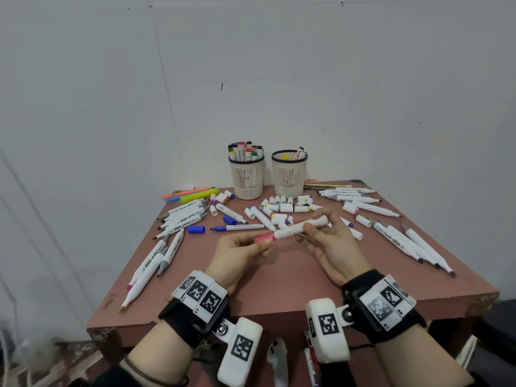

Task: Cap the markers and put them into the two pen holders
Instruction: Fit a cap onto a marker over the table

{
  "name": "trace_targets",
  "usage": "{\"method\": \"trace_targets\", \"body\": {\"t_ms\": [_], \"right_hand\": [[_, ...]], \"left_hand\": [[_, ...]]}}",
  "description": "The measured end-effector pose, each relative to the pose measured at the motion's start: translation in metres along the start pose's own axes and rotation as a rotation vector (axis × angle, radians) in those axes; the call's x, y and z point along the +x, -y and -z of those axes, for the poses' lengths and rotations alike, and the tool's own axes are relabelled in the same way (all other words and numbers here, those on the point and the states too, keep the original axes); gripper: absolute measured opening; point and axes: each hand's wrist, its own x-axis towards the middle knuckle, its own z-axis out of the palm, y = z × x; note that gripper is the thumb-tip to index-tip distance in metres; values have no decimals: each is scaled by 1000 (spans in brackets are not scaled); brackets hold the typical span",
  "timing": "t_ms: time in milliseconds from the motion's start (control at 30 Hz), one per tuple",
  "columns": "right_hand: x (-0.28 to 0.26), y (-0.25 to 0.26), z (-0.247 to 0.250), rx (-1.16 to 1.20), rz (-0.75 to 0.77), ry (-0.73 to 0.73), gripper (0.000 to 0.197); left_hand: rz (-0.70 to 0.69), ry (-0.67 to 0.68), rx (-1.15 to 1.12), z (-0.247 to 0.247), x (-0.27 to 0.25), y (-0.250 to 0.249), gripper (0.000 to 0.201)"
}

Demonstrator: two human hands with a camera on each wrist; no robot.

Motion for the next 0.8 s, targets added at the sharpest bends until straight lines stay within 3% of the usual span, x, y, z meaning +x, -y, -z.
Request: {"method": "trace_targets", "body": {"t_ms": [167, 400, 600, 733, 800], "right_hand": [[2, -4, 2, -34, 26, 55, 64], [0, -2, -2, -72, 20, 103, 29], [-2, -2, -2, -95, -23, 57, 30], [-1, -1, -3, -17, -56, -6, 53], [0, -1, -5, -7, -57, -69, 54]], "left_hand": [[82, -13, 5, -1, 4, 2, 6], [171, -29, -66, -2, 6, 1, 16], [188, -61, -120, -4, 7, -1, 24], [171, -84, -136, -7, 4, -2, 27], [155, -93, -126, -9, 2, -3, 26]]}}
